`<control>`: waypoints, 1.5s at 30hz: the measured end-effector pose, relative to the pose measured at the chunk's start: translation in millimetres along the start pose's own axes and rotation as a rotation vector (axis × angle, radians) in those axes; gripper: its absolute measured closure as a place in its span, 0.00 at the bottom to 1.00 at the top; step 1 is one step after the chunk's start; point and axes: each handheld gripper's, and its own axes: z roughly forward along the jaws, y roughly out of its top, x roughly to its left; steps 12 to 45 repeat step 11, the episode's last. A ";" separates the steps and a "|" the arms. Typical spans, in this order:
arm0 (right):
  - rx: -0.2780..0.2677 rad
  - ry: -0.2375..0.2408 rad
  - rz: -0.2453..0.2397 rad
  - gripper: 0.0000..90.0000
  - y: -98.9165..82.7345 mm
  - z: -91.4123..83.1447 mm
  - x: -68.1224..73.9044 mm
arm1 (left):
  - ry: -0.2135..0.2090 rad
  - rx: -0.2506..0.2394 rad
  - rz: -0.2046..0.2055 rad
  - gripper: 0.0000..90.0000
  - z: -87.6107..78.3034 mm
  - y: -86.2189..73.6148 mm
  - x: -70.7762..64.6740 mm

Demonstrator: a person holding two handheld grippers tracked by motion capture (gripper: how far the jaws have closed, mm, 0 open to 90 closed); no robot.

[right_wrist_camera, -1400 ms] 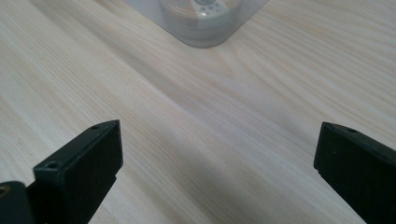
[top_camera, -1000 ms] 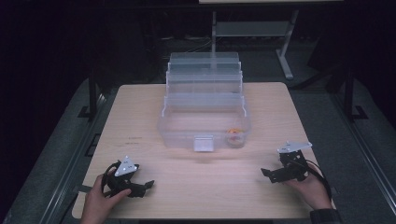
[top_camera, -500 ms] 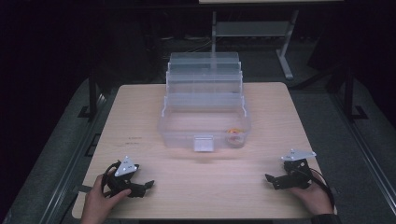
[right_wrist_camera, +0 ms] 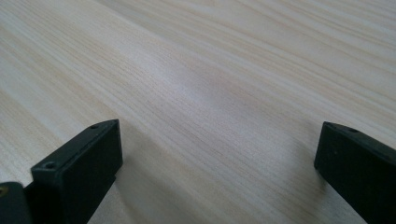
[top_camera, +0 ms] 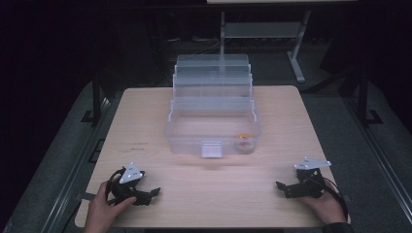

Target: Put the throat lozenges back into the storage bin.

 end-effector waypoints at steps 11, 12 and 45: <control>-0.011 0.002 0.000 0.00 -1.6 0.0 -0.1 | 0.000 0.000 0.000 0.12 0.0 0.0 0.0; -0.011 0.002 0.000 0.00 -1.6 0.0 -0.1 | 0.000 0.000 0.000 0.12 0.0 0.0 0.0; -0.011 0.002 0.000 0.00 -1.6 0.0 -0.1 | 0.000 0.000 0.000 0.12 0.0 0.0 0.0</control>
